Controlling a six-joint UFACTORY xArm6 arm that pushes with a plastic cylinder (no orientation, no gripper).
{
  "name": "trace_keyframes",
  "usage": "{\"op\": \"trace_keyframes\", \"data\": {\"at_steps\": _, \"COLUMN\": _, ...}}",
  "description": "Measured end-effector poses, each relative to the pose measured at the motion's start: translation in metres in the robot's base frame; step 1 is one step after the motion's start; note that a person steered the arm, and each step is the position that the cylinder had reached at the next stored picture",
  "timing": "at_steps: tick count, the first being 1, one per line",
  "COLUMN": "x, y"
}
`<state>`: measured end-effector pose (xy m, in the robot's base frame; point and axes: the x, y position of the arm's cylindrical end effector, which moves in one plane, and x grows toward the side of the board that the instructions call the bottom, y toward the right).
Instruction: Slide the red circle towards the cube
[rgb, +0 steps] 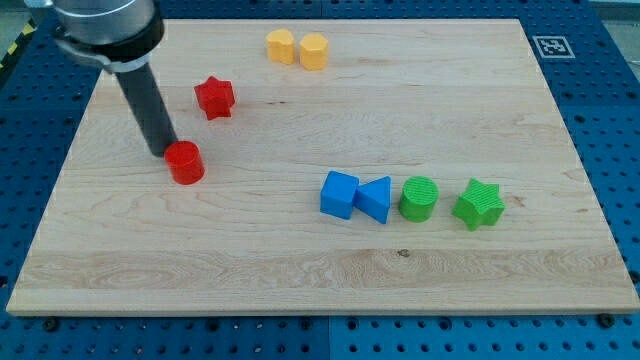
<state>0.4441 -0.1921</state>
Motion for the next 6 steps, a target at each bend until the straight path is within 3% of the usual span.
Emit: {"op": "trace_keyframes", "data": {"at_steps": 6, "x": 0.015, "y": 0.026}}
